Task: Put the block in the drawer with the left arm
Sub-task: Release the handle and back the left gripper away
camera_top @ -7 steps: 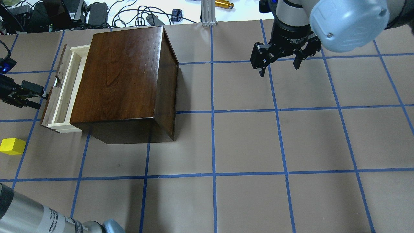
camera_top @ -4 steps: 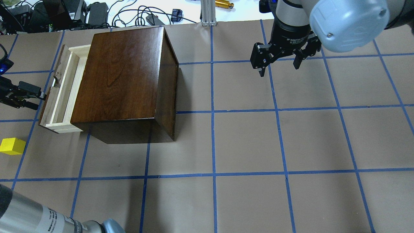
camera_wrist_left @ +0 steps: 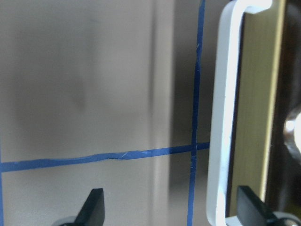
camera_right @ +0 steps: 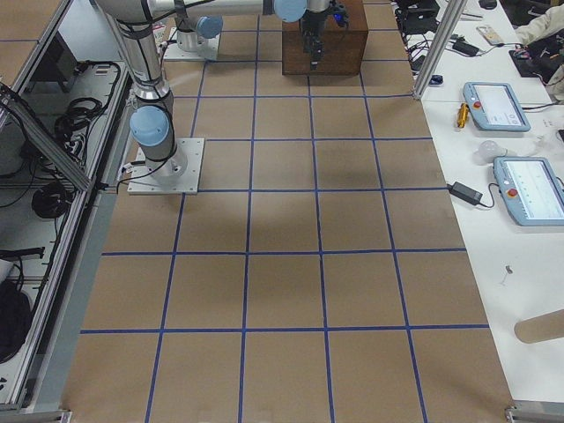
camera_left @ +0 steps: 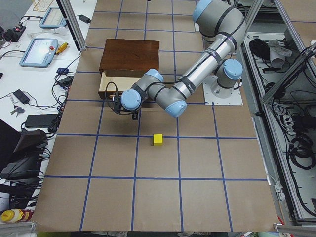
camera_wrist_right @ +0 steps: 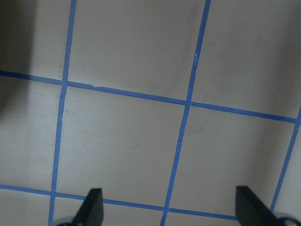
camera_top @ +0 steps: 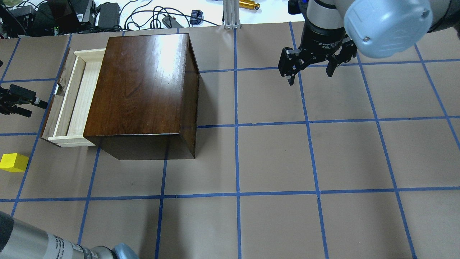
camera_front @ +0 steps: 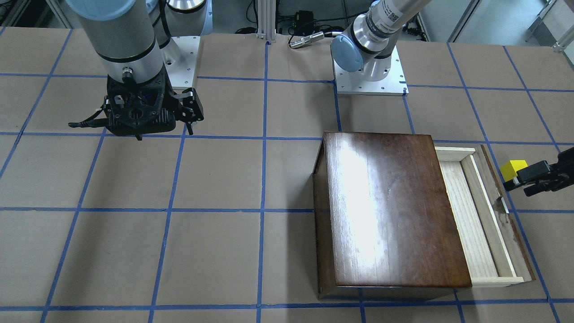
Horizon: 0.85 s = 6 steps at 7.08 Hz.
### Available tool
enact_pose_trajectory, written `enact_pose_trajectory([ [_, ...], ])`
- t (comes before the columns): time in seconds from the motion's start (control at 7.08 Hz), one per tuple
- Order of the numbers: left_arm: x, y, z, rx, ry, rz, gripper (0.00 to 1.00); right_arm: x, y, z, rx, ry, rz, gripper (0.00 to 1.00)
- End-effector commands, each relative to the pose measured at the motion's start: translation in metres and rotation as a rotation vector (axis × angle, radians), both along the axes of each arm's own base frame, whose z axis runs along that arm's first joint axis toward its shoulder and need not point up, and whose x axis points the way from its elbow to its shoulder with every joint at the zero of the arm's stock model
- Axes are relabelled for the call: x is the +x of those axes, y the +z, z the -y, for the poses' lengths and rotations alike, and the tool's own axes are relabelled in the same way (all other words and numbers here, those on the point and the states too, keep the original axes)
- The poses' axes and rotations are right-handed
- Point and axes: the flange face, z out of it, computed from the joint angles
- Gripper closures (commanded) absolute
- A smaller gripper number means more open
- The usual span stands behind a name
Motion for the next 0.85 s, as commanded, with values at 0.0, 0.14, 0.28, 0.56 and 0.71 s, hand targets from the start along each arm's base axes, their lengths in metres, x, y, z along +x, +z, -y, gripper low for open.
enact_pose_trajectory([
  [0.0, -0.008, 0.032, -0.010, 0.020, -0.031, 0.090, 0.00, 0.000, 0.000, 0.000, 0.000, 0.001, 0.001, 0.00],
  [0.14, -0.023, 0.055, -0.013, 0.002, -0.045, 0.114, 0.00, 0.000, 0.000, 0.000, 0.000, 0.001, 0.001, 0.00],
  [0.28, -0.052, 0.081, -0.020, 0.020, -0.074, 0.105, 0.00, 0.000, 0.000, 0.000, 0.000, -0.001, 0.000, 0.00],
  [0.56, -0.087, 0.134, -0.050, 0.040, -0.085, 0.164, 0.00, 0.000, 0.000, 0.000, 0.000, -0.001, 0.001, 0.00],
  [0.71, -0.120, 0.157, -0.057, 0.035, -0.110, 0.192, 0.00, 0.000, 0.000, 0.000, 0.000, 0.001, 0.001, 0.00],
])
